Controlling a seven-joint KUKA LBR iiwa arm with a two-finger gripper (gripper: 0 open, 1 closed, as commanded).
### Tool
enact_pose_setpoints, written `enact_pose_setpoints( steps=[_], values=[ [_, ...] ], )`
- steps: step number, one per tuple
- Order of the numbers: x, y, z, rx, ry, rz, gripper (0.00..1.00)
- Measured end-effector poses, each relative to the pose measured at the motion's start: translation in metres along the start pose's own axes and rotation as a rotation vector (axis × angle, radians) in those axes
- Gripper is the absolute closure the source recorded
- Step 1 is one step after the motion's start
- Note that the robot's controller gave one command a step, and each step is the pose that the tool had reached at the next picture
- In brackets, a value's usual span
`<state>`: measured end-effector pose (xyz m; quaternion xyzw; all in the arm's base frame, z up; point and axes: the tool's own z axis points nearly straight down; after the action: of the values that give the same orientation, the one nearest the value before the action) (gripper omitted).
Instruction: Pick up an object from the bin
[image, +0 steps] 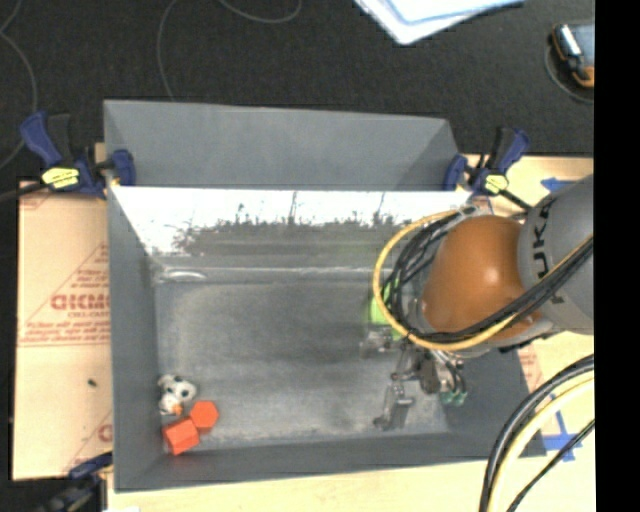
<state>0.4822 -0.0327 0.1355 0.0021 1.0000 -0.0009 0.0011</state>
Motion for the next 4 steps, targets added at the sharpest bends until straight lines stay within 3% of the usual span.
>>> enact_pose_setpoints(
  steps=[1, 2, 4],
  values=[
    [-0.005, -0.0127, 0.0653, -0.001, 0.006, 0.03, 1.0],
    [-0.0052, -0.0128, 0.0651, 0.0, 0.005, 0.029, 0.0],
    [0.0017, -0.0195, 0.0638, -0.002, -0.002, 0.069, 0.0]
  ],
)
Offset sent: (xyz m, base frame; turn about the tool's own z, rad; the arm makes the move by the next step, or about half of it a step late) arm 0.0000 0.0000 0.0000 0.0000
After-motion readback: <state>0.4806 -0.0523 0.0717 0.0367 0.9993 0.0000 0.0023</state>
